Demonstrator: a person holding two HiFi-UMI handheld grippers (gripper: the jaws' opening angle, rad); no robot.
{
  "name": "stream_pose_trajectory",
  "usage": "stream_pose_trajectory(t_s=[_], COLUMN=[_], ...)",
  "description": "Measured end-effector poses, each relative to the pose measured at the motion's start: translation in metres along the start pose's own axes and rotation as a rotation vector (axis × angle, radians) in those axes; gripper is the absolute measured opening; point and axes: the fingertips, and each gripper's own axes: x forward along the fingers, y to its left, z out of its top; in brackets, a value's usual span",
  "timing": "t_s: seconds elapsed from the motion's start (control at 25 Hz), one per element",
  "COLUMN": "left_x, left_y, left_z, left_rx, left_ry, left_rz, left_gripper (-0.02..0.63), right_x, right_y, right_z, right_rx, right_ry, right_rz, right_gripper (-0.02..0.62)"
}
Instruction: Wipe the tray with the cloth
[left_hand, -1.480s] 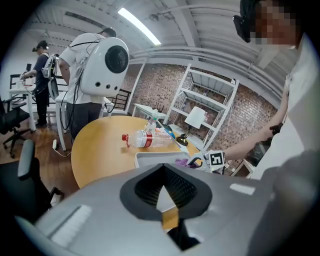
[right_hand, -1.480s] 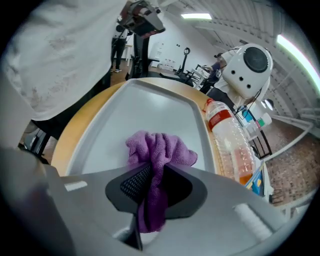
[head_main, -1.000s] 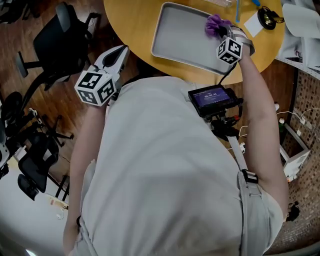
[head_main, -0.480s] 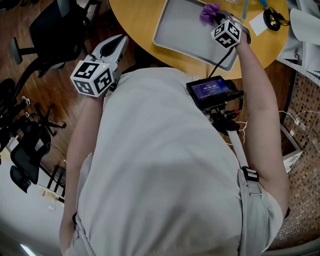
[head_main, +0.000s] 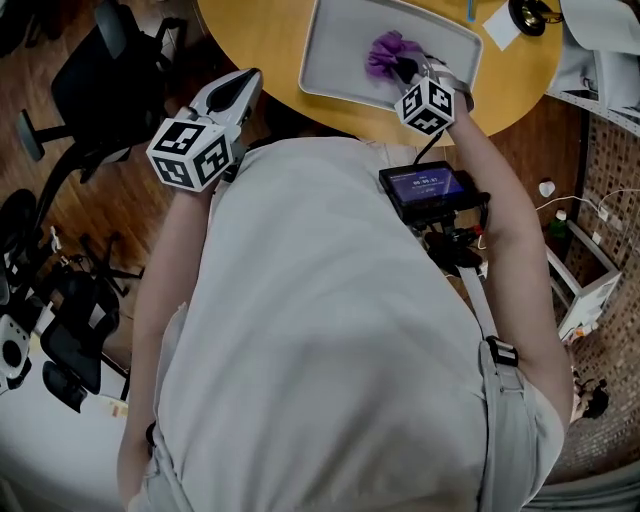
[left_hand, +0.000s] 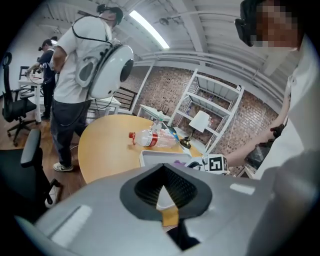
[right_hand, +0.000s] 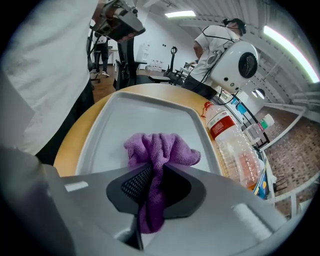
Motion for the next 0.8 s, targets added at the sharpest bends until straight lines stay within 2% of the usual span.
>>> stream_pose_trajectory(t_s=[0.16,0.36,0.48,0.6,0.8], left_x=[0.009,0.013,0.011,0.009,0.01], left_y=[-0.006,-0.01,-0.01,-0.008,0.002], left_z=[0.004,0.008,0.008,0.003,-0.008], left_rx=[0.021,0.033,0.029,0.019,-0.011], left_ry=[0.015,0.015,0.013,0.016,0.024], left_rz=[-0.032,-0.047,-0.043,-0.034,-0.006], left_gripper=[0.0,0.0,0.0,0.0,0.0], right_x=[-0.007,-0.018,-0.019,-0.015,0.003], right_y=[0.03,0.062,0.067,0.066,0.066], right_z=[0.001,0.0,-0.001,0.005,0.028], right_rx=[-0.003,0.064,0.083,0.056,-0.005], right_ry=[-0.016,-0.032,-0.029,-0.03,-0.085], right_rz=[0.028,0.111,0.12,0.134,0.17], right_gripper=[0.054,0.055,0.055,0.057,0.057])
